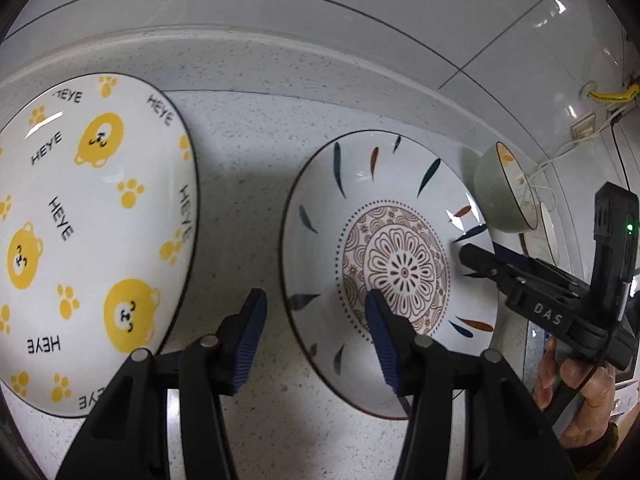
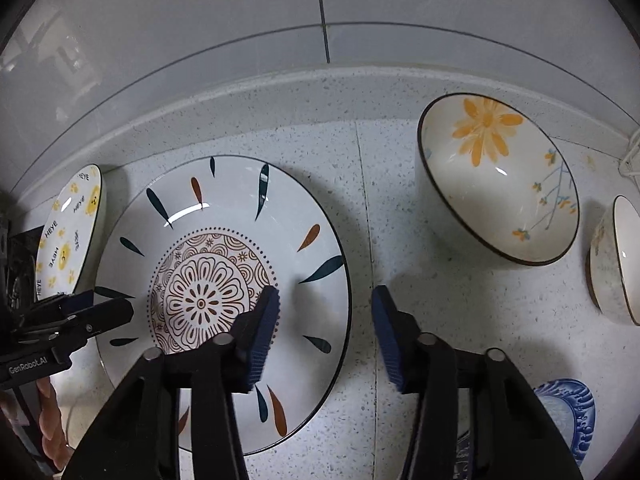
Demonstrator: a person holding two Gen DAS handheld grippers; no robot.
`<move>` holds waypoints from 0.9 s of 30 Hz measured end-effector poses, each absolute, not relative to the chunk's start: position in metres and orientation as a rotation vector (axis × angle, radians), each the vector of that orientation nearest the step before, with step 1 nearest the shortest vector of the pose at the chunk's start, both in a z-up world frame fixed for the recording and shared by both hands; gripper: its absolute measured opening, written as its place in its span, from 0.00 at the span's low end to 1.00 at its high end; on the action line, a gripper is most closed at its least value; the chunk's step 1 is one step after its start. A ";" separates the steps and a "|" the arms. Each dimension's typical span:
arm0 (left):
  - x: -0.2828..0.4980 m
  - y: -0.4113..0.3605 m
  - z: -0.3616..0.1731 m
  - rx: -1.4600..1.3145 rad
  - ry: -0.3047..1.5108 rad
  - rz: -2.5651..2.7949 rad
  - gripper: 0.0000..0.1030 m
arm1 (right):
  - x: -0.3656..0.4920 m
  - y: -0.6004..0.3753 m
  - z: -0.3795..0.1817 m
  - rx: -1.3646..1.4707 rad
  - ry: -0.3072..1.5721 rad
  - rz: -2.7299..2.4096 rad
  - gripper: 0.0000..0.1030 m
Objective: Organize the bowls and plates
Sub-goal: 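Move both grippers to the brown mandala plate and grip its rim, then lift the mandala plate with both grippers and lower it onto the bear plate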
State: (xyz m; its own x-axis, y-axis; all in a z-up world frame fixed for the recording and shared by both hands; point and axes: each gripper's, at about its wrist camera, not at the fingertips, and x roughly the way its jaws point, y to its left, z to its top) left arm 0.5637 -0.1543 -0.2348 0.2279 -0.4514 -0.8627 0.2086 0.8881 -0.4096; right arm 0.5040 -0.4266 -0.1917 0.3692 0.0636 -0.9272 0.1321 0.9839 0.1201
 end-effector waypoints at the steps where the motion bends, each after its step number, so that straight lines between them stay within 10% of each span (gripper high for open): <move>1: 0.565 -0.157 -0.236 -0.224 1.266 -0.469 0.48 | 0.504 -0.427 -0.194 0.188 1.201 -0.043 0.31; 9: 0.570 -0.158 -0.242 -0.216 1.247 -0.466 0.13 | 0.500 -0.429 -0.197 0.201 1.199 -0.040 0.20; 27: 0.520 -0.126 -0.212 -0.208 1.199 -0.476 0.12 | 0.456 -0.405 -0.169 0.198 1.118 0.022 0.14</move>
State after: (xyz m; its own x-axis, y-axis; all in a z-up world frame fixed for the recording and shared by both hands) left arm 0.5202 -0.1257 -0.2116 0.2794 -0.4595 -0.8431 0.2440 0.8832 -0.4005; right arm 0.4558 -0.4051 -0.1688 0.4387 0.1166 -0.8910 0.0821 0.9822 0.1689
